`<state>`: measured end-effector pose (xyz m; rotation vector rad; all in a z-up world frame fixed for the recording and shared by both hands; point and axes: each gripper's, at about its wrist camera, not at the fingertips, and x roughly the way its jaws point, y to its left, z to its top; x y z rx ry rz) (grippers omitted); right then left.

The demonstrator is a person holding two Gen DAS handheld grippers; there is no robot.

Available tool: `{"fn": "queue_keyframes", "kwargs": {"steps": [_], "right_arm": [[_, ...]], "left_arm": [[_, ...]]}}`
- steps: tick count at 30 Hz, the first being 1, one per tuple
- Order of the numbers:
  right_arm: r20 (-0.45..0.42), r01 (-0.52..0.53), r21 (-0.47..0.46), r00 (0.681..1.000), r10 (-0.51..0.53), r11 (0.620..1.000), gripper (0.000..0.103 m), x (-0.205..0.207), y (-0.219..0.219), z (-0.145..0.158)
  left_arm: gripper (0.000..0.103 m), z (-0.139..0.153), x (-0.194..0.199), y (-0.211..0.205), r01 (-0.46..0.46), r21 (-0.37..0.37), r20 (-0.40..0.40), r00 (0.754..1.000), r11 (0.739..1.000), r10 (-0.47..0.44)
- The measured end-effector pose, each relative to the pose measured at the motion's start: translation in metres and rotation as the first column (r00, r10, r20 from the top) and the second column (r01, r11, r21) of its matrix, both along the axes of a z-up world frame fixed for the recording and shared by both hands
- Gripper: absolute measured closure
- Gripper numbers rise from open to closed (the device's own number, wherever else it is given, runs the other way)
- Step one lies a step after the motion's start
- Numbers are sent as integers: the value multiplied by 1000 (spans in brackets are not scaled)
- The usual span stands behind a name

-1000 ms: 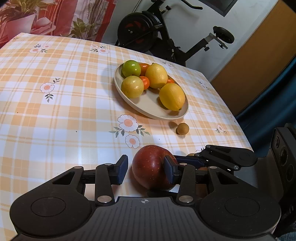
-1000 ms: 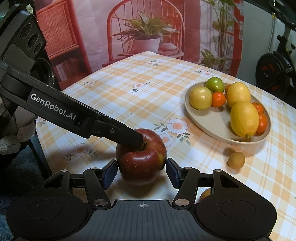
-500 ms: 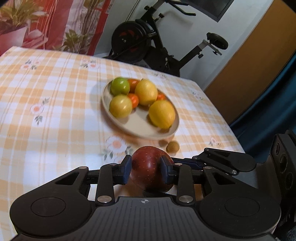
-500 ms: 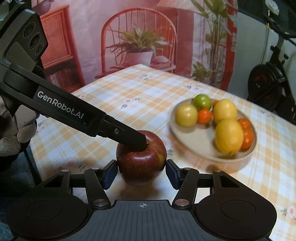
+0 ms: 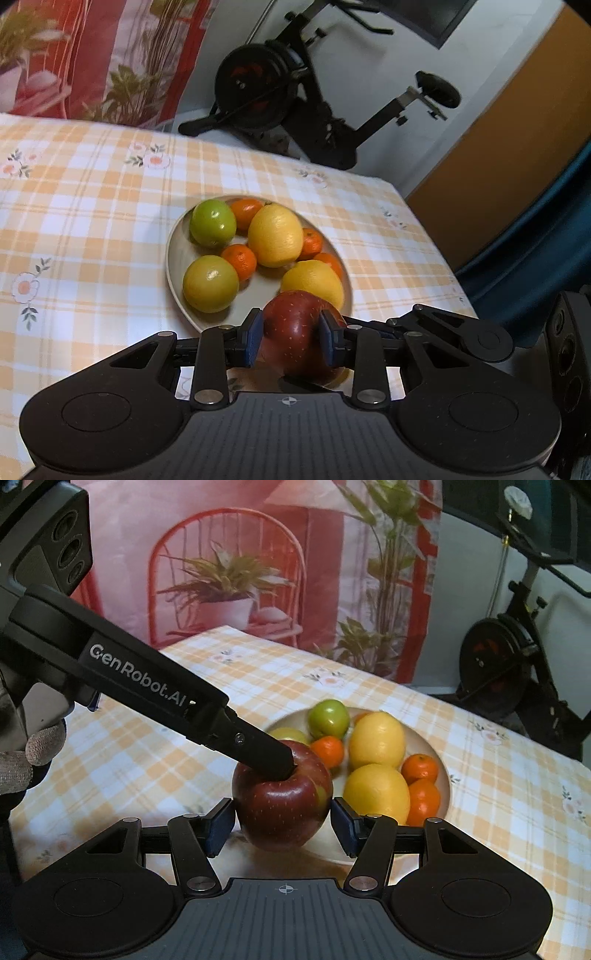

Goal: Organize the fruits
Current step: 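Carry the red apple with both grippers onto the plate edge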

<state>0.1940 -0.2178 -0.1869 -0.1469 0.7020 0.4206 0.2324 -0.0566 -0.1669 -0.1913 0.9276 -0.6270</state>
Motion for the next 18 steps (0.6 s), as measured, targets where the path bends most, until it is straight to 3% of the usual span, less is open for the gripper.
{"fn": "queue_keyframes", "kwargs": {"steps": [18], "right_arm": [[-4, -14, 6, 1000, 14, 1000, 50, 34, 1, -25]], "left_arm": [[70, -12, 30, 0, -47, 29, -17, 999, 998, 47]]}}
